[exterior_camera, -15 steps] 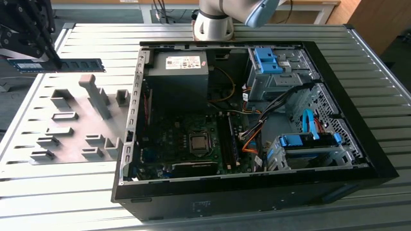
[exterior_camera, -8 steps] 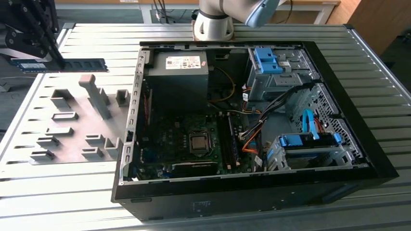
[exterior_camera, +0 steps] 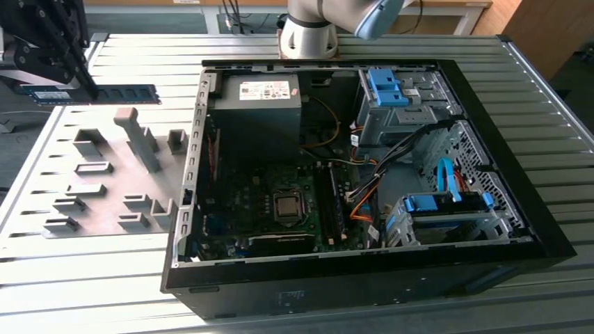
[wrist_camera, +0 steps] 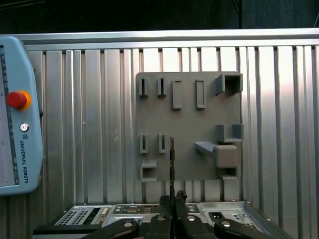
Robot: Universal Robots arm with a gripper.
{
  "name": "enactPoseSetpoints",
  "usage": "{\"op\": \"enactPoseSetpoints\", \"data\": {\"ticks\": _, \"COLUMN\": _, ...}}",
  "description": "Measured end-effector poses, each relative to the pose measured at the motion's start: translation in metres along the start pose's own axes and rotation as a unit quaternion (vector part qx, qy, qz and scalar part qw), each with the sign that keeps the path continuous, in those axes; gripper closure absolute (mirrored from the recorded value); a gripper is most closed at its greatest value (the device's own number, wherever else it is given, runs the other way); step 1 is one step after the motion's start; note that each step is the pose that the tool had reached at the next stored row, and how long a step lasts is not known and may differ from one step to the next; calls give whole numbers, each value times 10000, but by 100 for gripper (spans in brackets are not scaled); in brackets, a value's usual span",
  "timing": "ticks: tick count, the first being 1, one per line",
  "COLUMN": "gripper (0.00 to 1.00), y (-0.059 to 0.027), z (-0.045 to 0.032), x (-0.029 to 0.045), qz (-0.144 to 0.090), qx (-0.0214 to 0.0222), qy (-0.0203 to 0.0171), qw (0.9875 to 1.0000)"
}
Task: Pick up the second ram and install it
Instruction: 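Pick up the second ram and move it above second insertion slot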
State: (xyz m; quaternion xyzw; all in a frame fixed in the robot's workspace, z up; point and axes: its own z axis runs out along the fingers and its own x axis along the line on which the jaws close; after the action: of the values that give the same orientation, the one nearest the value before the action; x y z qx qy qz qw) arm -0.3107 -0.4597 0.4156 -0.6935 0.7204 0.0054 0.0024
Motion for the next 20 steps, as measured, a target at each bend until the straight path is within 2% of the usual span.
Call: {"op": "enactPoseSetpoints", "data": {"ticks": 20, "gripper": 86, "y": -120, "z": 0, "x": -5, "qz": 0, "qx": 0, "qy": 0, "qw": 10000}}
